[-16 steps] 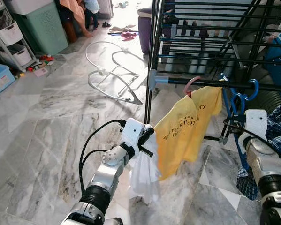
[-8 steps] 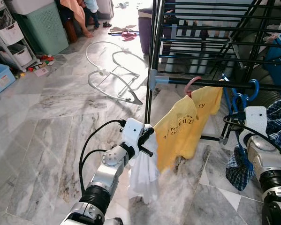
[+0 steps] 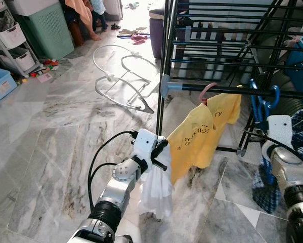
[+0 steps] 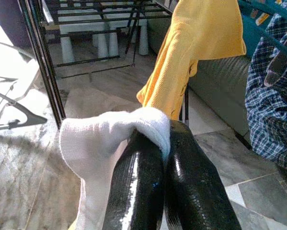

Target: Hang hanger

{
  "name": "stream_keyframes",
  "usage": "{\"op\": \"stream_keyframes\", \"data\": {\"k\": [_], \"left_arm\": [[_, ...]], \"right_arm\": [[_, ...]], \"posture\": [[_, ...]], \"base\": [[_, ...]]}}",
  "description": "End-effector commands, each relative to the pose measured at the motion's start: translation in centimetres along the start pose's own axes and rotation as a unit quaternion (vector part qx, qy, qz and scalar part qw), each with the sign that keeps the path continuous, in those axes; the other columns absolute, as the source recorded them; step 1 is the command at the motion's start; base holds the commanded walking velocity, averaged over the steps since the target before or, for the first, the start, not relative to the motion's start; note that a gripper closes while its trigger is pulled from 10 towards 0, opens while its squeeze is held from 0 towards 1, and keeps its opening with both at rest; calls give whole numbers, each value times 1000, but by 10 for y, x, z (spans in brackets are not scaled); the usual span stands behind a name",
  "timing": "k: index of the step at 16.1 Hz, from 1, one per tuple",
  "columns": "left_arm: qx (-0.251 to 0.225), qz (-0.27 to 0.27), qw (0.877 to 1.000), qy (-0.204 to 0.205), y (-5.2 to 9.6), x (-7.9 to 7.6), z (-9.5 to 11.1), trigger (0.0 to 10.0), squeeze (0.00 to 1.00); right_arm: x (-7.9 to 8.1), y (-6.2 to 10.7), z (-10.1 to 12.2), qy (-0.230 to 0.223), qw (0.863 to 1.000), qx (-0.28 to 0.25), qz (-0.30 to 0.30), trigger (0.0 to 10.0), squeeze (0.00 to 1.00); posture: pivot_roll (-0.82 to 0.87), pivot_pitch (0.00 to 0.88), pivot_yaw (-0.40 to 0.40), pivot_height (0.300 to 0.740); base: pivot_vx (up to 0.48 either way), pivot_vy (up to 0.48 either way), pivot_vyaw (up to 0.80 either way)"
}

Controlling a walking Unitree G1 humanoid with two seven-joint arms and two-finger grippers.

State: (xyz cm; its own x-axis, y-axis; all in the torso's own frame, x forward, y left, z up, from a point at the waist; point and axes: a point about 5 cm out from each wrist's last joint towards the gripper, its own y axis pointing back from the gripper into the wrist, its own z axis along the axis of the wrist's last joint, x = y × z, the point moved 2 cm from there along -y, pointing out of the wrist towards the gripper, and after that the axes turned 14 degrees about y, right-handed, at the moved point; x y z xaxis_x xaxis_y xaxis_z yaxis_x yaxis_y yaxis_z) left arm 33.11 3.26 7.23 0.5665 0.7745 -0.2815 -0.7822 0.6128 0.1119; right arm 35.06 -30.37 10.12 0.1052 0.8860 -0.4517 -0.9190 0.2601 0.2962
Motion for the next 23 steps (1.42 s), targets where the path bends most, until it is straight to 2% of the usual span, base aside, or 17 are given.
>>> {"op": "stream_keyframes", "data": {"k": [1,2,4,5,6,7,8,9,10,11,14,18,23], "left_arm": [[-21,-12,1000,-17,-4,-3,12,0,0],[-28,-21,999,-33,-4,-4,16,0,0],[-30,-41,997,-58,-2,-5,21,1451,0],[-34,-44,996,-66,-1,-4,23,1686,0],[-40,-42,993,-99,6,5,27,6588,0],[-37,-37,991,-121,11,11,27,10000,0],[-25,-22,991,-127,15,19,22,10000,0],[-21,-12,991,-129,16,23,20,10000,0],[-23,20,990,-140,18,29,18,10000,0],[-28,33,988,-148,16,29,19,10000,0],[-35,34,988,-149,12,22,19,10000,0],[-32,27,988,-151,9,15,16,10000,0],[-28,21,989,-147,10,13,13,10000,0]], "right_arm": [[-4,3,8,4,1000,-23,-4,0,0],[-2,8,13,3,999,-43,-5,0,0],[5,23,18,-5,997,-73,-11,0,0],[8,29,17,-8,997,-80,-13,0,0],[23,51,9,-37,996,-85,-19,0,0],[33,69,2,-60,994,-85,-28,0,0],[41,84,-7,-82,993,-75,-39,0,0],[45,91,-10,-90,992,-71,-44,0,0],[52,110,-24,-110,990,-51,-65,0,0],[58,123,-34,-120,990,-32,-70,0,0],[65,141,-51,-142,986,4,-82,0,0],[71,146,-58,-149,985,26,-78,0,0],[80,145,-61,-148,987,35,-59,0,0]], "posture": [[2,57,10,740],[3,52,7,740],[6,42,-3,740],[7,41,-8,740],[9,43,-11,740],[7,43,-9,740],[0,43,-5,740],[-4,43,-4,740],[-17,38,1,740],[-17,38,1,740],[-36,29,7,740],[-41,26,14,740],[-29,23,6,740]], "base": [[0,0,0],[0,0,0],[0,0,0],[0,0,0],[0,0,0],[0,0,0],[0,0,0],[0,0,0],[0,0,0],[0,0,0],[0,0,0],[0,0,0],[-290,0,0]]}}
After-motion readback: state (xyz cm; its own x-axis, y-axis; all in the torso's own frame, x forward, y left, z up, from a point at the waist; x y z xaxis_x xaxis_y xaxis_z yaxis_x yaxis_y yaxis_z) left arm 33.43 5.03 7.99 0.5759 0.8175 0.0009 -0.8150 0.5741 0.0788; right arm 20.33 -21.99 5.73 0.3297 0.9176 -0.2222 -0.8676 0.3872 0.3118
